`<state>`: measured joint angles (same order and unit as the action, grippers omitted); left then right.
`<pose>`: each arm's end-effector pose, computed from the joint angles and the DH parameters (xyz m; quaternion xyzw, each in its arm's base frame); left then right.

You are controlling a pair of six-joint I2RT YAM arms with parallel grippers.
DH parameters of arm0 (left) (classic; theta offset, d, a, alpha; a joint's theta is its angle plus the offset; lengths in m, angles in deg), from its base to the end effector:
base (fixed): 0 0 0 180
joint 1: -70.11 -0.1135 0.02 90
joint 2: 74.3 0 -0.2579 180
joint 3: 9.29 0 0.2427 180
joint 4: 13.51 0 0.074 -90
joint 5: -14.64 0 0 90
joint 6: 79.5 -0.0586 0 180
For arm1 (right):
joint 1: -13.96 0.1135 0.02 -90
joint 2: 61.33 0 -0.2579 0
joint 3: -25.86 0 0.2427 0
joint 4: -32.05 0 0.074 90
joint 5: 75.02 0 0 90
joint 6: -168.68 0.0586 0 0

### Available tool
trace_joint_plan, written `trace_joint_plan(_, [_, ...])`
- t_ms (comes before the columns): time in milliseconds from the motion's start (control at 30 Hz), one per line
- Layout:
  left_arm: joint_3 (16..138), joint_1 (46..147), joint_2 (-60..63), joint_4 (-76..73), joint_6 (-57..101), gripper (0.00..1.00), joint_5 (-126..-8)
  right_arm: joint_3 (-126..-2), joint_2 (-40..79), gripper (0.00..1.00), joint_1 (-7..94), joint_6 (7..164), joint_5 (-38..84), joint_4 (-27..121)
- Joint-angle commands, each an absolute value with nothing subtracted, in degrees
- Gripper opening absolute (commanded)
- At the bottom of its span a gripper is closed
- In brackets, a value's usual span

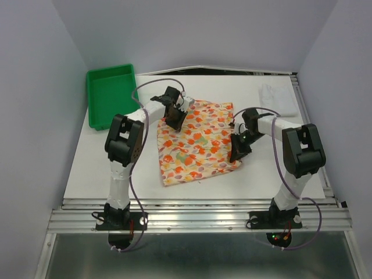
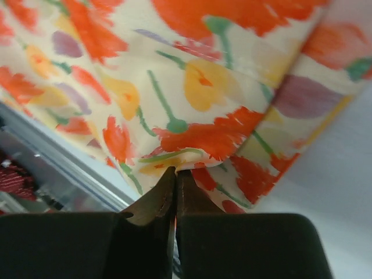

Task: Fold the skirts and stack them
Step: Flatten the skirt out

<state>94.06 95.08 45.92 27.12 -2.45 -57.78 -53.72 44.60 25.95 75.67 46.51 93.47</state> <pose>0.4021 -0.2068 0.1564 0.3487 0.8834 -0.1749 0.2597 0.2999 0.0950 0.1299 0.1308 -0.9533 -0.2723 0.0026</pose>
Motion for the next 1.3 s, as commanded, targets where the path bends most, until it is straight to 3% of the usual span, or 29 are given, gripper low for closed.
trace_joint_plan(0, [107.74, 94.63, 53.48, 29.71, -4.69, 0.24, -62.17, -50.34, 38.69, 0.02, 29.16, 88.48, 60.24, 81.81])
trace_joint_plan(33, [110.90, 94.63, 55.41, 30.50, -5.05, 0.24, -62.44, -49.45, 37.99, 0.05, 29.78, 90.35, 61.47, 79.52])
trace_joint_plan(67, [117.54, 94.63, 59.17, 32.24, -5.40, 0.24, -62.79, -48.14, 37.03, 0.16, 31.78, 92.63, 63.48, 75.58])
trace_joint_plan(133, [125.39, 94.63, 63.49, 34.54, -5.58, 0.24, -62.97, -48.65, 36.58, 0.26, 34.69, 92.48, 64.03, 73.87])
trace_joint_plan(167, [133.96, 94.63, 68.12, 37.68, -5.84, 0.25, -62.97, -49.44, 36.58, 0.40, 36.01, 92.04, 63.33, 73.87])
trace_joint_plan(233, [143.39, 94.63, 73.06, 41.03, -6.63, 0.30, -62.88, -53.28, 36.67, 0.52, 36.72, 90.72, 61.93, 76.05])
trace_joint_plan(300, [143.88, 94.46, 72.57, 40.27, -6.72, 0.38, -63.06, -58.64, 35.88, 0.59, 34.54, 88.18, 58.87, 79.73])
trace_joint_plan(400, [133.29, 93.32, 62.84, 31.85, -5.23, 0.61, -63.06, -63.05, 34.04, 0.65, 30.76, 86.77, 55.51, 81.95])
trace_joint_plan(467, [123.91, 92.53, 52.86, 25.97, -4.53, 0.68, -62.53, -67.26, 33.85, 0.65, 26.99, 85.63, 52.10, 82.65])
trace_joint_plan(733, [97.60, 91.99, 27.51, 25.14, -2.59, 0.66, -58.05, -83.44, 44.74, 0.62, 23.37, 77.46, 31.70, 83.18])
trace_joint_plan(967, [78.69, 92.43, 20.02, 26.73, -4.00, 0.52, -56.03, -92.94, 57.93, 0.61, 22.14, 75.16, 25.36, 82.39])
trace_joint_plan(1267, [74.01, 92.61, 25.44, 24.88, -4.09, 0.33, -57.08, -84.44, 59.79, 0.37, 22.14, 71.03, 25.36, 82.48])
